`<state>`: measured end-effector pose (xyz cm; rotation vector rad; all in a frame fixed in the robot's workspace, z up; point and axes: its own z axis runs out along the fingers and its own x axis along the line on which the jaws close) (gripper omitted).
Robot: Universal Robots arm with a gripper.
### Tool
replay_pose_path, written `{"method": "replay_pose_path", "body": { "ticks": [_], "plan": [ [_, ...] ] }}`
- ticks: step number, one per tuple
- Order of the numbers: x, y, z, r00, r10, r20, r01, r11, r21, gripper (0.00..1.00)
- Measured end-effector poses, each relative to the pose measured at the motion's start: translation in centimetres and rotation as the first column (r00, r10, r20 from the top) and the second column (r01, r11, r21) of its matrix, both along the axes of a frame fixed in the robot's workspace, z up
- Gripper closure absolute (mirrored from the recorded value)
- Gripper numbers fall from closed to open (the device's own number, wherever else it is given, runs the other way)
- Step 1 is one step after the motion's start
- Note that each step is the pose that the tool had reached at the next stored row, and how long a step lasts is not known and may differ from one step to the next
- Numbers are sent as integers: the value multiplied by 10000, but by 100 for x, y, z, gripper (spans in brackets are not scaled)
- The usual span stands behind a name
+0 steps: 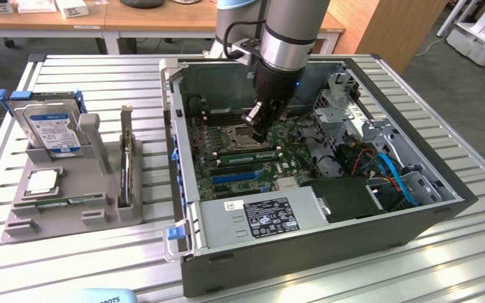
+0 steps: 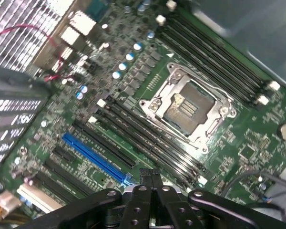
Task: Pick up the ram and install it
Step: 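Press down the ram until it locks into place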
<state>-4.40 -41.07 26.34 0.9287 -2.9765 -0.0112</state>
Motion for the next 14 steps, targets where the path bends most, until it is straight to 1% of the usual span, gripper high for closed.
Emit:
{"method": "replay_pose_path", "body": {
  "ticks": [3, 7, 10, 14],
  "plan": [
    [0, 0, 0, 9986, -529, 0, 529, 9986, 0, 90],
    [0, 0, -1, 9923, -1242, 0, 1242, 9923, 0, 90],
    [0, 0, -1, 9843, -1765, 0, 1765, 9843, 0, 90],
    [0, 0, -2, 9690, -2471, 0, 2471, 9690, 0, 90]
  ]
}}
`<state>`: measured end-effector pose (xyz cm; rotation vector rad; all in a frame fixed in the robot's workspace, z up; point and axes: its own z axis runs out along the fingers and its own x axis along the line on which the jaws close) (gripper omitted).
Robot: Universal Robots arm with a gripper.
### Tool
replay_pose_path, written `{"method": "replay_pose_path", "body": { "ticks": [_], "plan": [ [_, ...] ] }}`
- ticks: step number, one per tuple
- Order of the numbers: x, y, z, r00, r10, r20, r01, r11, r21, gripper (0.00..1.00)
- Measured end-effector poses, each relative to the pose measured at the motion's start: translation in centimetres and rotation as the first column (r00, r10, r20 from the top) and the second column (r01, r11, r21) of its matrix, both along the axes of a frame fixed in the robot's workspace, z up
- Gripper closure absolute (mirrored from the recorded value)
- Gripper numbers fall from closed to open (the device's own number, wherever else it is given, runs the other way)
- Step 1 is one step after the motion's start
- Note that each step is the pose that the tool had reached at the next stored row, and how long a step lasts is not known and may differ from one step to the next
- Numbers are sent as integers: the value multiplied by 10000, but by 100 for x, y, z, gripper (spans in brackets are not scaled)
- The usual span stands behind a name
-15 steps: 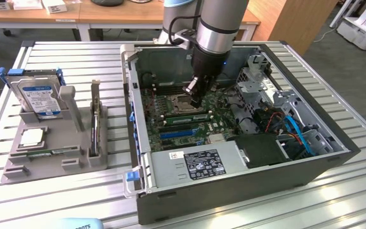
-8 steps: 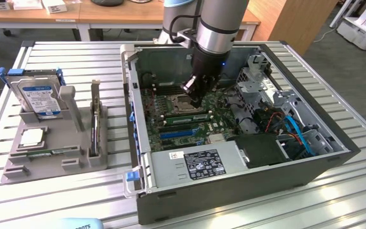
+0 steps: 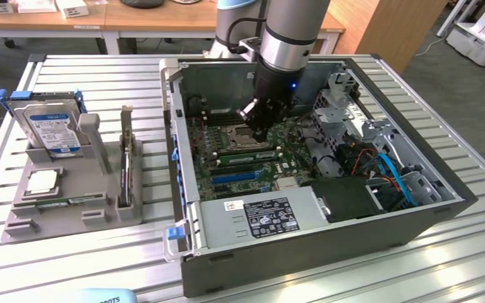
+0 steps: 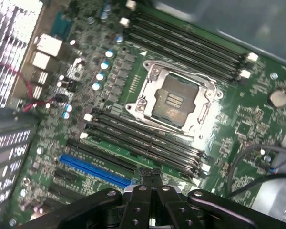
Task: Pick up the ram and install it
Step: 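Press down the ram until it locks into place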
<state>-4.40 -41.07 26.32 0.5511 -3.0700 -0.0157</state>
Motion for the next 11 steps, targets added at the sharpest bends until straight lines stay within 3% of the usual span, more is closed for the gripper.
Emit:
{"method": "replay_pose_path", "body": {
  "ticks": [5, 11],
  "plan": [
    [0, 0, -1, 9960, -891, 0, 891, 9960, 0, 90],
    [0, 0, -3, 9811, -1934, 0, 1934, 9811, 0, 90]
  ]
}}
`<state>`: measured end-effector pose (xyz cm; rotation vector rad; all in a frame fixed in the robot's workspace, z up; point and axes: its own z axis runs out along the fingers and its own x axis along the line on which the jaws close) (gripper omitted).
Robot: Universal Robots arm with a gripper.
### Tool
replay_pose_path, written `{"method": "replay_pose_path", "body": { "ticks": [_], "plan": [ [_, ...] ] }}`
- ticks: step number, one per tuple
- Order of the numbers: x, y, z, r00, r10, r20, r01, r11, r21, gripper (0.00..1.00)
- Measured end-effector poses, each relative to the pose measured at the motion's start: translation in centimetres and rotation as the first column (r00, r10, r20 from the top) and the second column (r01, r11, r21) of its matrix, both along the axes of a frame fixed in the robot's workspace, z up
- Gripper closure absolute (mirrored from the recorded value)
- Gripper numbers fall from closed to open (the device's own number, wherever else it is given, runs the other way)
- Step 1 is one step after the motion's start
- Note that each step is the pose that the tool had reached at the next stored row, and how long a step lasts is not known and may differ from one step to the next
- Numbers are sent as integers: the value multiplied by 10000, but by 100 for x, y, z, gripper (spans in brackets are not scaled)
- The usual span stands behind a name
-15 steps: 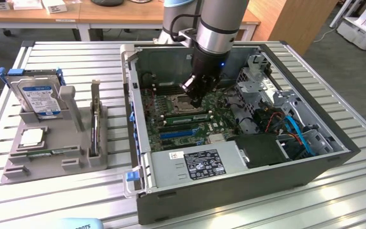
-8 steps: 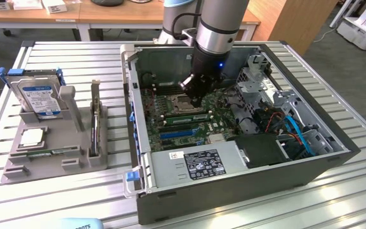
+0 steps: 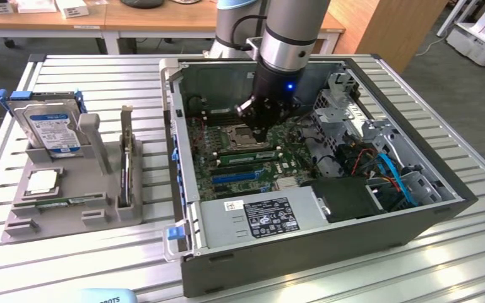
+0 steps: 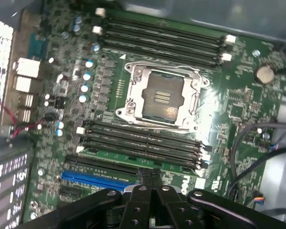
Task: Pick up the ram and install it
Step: 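Press down the ram until it locks into place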
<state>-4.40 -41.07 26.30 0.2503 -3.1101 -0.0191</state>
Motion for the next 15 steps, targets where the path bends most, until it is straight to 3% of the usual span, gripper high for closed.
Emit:
{"method": "replay_pose_path", "body": {
  "ticks": [5, 15],
  "plan": [
    [0, 0, -1, 9973, -737, 0, 737, 9973, 0, 90],
    [-10, 0, -1, 9971, -766, 0, 766, 9971, 0, 90]
  ]
}}
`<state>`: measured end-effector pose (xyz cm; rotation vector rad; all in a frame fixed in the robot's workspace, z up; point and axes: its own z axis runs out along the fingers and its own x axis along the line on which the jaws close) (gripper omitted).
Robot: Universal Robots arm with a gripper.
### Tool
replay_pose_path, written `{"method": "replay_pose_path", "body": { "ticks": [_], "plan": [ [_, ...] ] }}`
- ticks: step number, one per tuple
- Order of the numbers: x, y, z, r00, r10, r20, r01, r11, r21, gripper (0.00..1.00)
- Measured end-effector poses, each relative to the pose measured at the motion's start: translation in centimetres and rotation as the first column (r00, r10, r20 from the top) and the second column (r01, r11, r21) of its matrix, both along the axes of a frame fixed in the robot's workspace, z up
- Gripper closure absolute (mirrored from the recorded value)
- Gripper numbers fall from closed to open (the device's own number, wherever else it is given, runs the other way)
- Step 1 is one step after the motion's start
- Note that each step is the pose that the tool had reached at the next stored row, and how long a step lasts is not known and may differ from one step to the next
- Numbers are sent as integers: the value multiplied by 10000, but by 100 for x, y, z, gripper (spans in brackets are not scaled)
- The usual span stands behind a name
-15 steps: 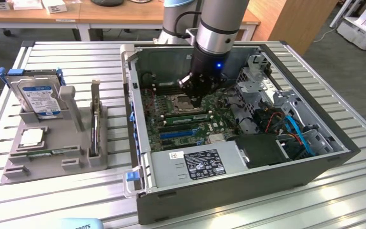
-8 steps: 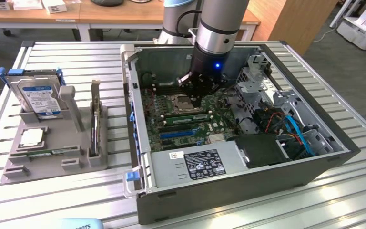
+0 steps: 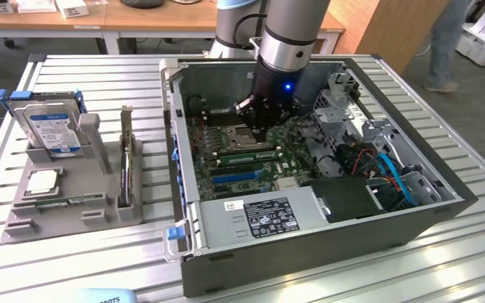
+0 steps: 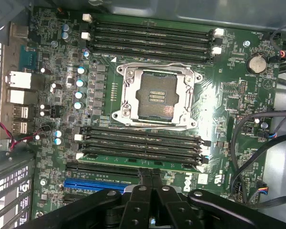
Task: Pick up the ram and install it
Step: 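Press down the ram until it locks into place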
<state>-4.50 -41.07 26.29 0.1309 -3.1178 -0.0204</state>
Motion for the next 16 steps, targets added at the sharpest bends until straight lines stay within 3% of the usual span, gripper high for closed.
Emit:
{"method": "replay_pose_path", "body": {
  "ticks": [16],
  "plan": [
    [-2, 0, 0, 9996, -270, 1, 270, 9996, 0, 90]
  ]
}}
